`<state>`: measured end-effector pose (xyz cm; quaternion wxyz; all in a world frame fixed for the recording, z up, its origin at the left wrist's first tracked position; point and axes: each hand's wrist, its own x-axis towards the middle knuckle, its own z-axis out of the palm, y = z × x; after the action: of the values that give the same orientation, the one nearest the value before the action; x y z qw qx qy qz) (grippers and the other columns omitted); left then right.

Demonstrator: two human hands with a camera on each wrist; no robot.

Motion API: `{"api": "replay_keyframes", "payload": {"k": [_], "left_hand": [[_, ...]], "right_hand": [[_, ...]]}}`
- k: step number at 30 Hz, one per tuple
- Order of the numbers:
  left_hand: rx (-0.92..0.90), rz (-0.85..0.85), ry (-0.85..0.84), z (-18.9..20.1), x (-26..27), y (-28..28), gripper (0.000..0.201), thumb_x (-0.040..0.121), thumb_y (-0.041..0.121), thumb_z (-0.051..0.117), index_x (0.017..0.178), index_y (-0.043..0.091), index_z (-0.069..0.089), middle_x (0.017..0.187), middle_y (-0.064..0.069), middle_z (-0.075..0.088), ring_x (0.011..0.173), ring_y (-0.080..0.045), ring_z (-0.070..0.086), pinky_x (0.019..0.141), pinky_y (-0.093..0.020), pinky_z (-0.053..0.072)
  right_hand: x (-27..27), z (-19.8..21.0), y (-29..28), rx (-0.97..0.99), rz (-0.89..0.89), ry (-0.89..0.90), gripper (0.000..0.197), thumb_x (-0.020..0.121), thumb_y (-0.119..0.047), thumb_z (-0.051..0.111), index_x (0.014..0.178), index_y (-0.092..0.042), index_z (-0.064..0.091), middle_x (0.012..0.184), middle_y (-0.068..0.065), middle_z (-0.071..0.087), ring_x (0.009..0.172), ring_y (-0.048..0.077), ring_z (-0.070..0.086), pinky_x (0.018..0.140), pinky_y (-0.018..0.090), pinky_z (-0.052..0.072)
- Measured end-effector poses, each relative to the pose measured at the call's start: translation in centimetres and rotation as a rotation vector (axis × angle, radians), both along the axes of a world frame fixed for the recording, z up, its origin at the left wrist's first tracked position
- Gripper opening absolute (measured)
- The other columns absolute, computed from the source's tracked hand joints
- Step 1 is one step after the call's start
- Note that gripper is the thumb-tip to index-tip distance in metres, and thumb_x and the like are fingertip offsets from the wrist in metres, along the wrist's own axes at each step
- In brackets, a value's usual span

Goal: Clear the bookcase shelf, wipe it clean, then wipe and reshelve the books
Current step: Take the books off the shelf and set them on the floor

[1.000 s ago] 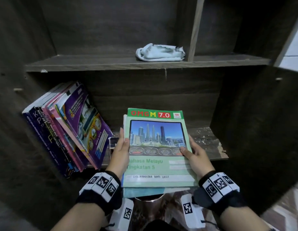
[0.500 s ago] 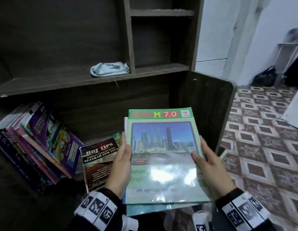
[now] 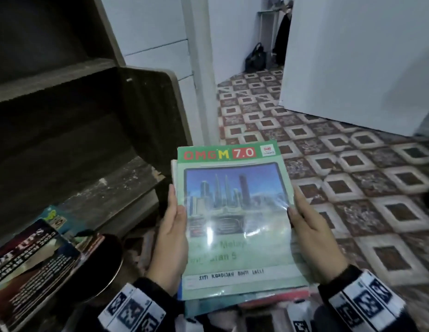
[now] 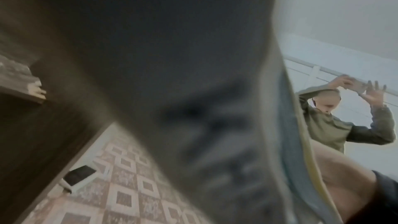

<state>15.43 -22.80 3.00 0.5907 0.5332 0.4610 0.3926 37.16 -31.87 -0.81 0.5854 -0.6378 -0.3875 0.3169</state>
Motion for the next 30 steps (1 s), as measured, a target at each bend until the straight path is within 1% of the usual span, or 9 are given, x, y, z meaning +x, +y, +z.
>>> {"api": "replay_keyframes", "payload": {"k": [8, 11, 13, 16, 18, 21, 25, 27, 30], "left_hand": [[-0.078, -0.082, 0.116, -8.7, 7.5, 2.7, 0.043, 0.104, 0.038, 0.034, 0.127, 0.073, 0.026, 0.156, 0.02, 0.024, 0.142, -0.012, 0.03, 0.116, -0.047, 0.028], [-0.138, -0.098, 0.198, -11.2, 9.3, 3.6, 0.046, 0.105, 0.037, 0.03, 0.146, 0.055, 0.018, 0.157, 0.014, 0.024, 0.142, -0.016, 0.03, 0.116, -0.046, 0.028], [-0.145, -0.105, 0.244, -12.6, 10.1, 4.3, 0.048, 0.106, 0.034, 0.029, 0.15, 0.048, 0.016, 0.157, 0.012, 0.024, 0.142, -0.015, 0.031, 0.116, -0.036, 0.026], [-0.131, -0.116, 0.316, -15.0, 10.6, 5.2, 0.049, 0.107, 0.027, 0.027, 0.154, 0.036, 0.013, 0.152, 0.01, 0.031, 0.124, -0.009, 0.047, 0.094, -0.013, 0.033], [-0.127, -0.13, 0.365, -16.6, 10.6, 5.4, 0.05, 0.107, 0.025, 0.025, 0.155, 0.03, 0.012, 0.15, 0.012, 0.032, 0.109, -0.001, 0.052, 0.084, -0.003, 0.033], [-0.176, -0.153, 0.465, -18.5, 10.3, 5.3, 0.05, 0.107, 0.024, 0.022, 0.155, 0.031, 0.009, 0.144, 0.011, 0.039, 0.066, 0.008, 0.033, 0.049, 0.001, 0.031], [-0.258, -0.186, 0.499, -20.7, 10.1, 5.0, 0.05, 0.107, 0.026, 0.02, 0.154, 0.035, 0.005, 0.159, 0.004, 0.022, 0.067, 0.008, 0.029, 0.052, -0.01, 0.029], [-0.297, -0.194, 0.501, -21.9, 10.1, 5.0, 0.05, 0.107, 0.025, 0.021, 0.154, 0.035, 0.005, 0.144, 0.007, 0.041, 0.076, 0.006, 0.037, 0.058, -0.013, 0.03], [-0.327, -0.182, 0.518, -23.0, 10.2, 4.9, 0.051, 0.107, 0.024, 0.022, 0.154, 0.036, 0.006, 0.126, 0.006, 0.045, 0.058, -0.002, 0.028, 0.044, -0.012, 0.028]], "right_hand": [[6.1, -7.2, 0.3, -0.094, -0.148, 0.067, 0.048, 0.103, -0.008, 0.038, 0.148, -0.023, 0.032, 0.141, -0.024, 0.035, 0.135, -0.001, 0.031, 0.101, 0.004, 0.028], [7.5, -10.5, 1.2, -0.149, -0.18, 0.04, 0.048, 0.103, -0.013, 0.039, 0.149, -0.024, 0.031, 0.15, -0.014, 0.034, 0.14, 0.008, 0.03, 0.117, 0.033, 0.025], [8.0, -12.2, 1.8, -0.213, -0.176, 0.025, 0.049, 0.102, -0.013, 0.04, 0.15, -0.023, 0.032, 0.152, -0.006, 0.036, 0.141, 0.012, 0.031, 0.118, 0.041, 0.026], [8.0, -14.0, 2.6, -0.264, -0.184, 0.052, 0.048, 0.102, -0.01, 0.039, 0.149, -0.015, 0.032, 0.151, 0.002, 0.038, 0.141, 0.017, 0.033, 0.117, 0.036, 0.025], [7.8, -15.0, 3.0, -0.317, -0.171, 0.057, 0.048, 0.102, -0.009, 0.038, 0.15, -0.012, 0.03, 0.154, 0.002, 0.033, 0.142, 0.016, 0.029, 0.111, 0.019, 0.021], [7.6, -16.8, 3.2, -0.358, -0.168, 0.097, 0.049, 0.103, -0.009, 0.038, 0.15, -0.015, 0.029, 0.154, -0.001, 0.031, 0.143, 0.014, 0.027, 0.107, 0.016, 0.022], [7.4, -19.6, 3.0, -0.452, -0.158, 0.045, 0.048, 0.103, -0.014, 0.039, 0.149, -0.019, 0.03, 0.152, 0.001, 0.036, 0.14, 0.016, 0.032, 0.104, 0.018, 0.024], [7.2, -20.8, 3.0, -0.478, -0.168, 0.038, 0.047, 0.103, -0.014, 0.039, 0.149, -0.017, 0.031, 0.151, 0.003, 0.038, 0.138, 0.015, 0.035, 0.102, 0.016, 0.026], [7.0, -22.2, 2.8, -0.503, -0.155, 0.03, 0.048, 0.103, -0.011, 0.039, 0.15, -0.014, 0.029, 0.152, 0.004, 0.035, 0.14, 0.016, 0.032, 0.102, 0.013, 0.023]]}}
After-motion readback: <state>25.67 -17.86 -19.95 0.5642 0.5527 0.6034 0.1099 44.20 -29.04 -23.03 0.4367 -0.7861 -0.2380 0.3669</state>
